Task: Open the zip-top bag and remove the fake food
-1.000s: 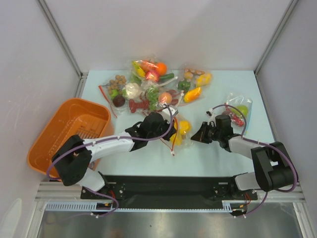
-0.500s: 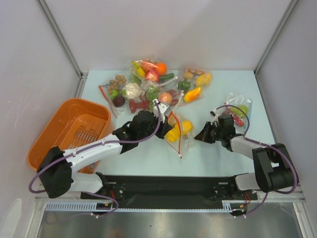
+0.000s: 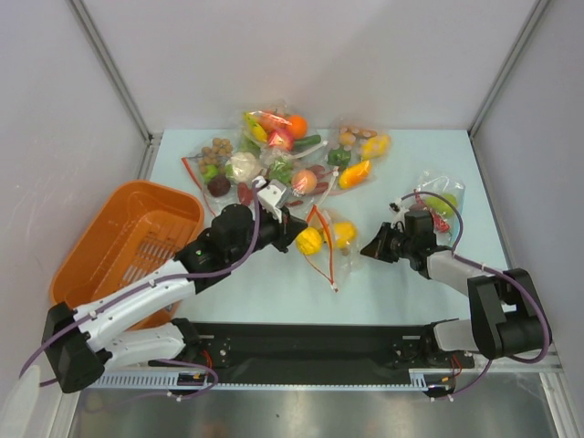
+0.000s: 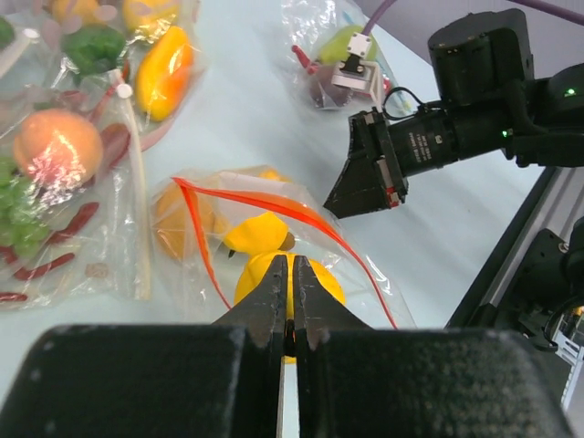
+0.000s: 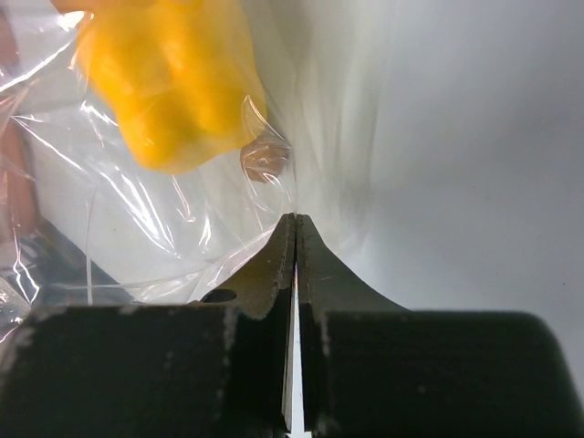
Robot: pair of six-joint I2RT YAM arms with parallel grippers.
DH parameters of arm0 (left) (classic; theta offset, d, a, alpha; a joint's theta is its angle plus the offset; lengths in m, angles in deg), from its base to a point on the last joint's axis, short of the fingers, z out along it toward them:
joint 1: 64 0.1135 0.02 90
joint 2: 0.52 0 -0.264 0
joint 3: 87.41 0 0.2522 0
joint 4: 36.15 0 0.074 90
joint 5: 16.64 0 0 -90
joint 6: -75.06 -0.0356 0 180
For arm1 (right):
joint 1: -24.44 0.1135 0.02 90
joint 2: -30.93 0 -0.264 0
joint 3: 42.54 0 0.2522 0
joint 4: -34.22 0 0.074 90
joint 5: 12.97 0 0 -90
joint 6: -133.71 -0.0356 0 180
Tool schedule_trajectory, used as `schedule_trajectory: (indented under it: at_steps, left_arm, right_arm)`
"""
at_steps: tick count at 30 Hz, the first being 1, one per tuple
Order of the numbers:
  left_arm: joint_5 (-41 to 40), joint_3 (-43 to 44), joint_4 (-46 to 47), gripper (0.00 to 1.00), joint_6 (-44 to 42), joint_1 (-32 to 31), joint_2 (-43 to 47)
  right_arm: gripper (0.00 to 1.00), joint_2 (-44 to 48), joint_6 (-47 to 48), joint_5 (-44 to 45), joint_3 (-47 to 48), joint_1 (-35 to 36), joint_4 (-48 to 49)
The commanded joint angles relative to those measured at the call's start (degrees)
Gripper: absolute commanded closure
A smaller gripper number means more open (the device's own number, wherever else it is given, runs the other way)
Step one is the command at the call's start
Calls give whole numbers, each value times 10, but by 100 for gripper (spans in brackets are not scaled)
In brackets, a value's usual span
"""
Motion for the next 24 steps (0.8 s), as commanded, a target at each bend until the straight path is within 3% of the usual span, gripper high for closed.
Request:
schedule_trajectory:
  at_steps: [1, 11, 14, 19, 24]
  left_arm:
    - [-36, 34, -40, 100, -6, 11, 42]
    - [-117, 58, -124, 100, -37, 52, 159]
    - [-181, 71, -166, 100, -47, 78, 166]
    - [-267, 99, -241, 100, -39, 179, 165]
    - [-257, 95, -258, 100, -27, 308, 174]
  right_arm:
    - [100, 16, 10, 8, 20, -4, -3]
    - [100, 22, 11, 5, 18, -5, -4]
    - [100, 25, 11, 0, 18, -5, -3]
    - [100, 33, 10, -7, 18, -6, -5]
    - [100, 35, 12, -12, 16, -7, -5]
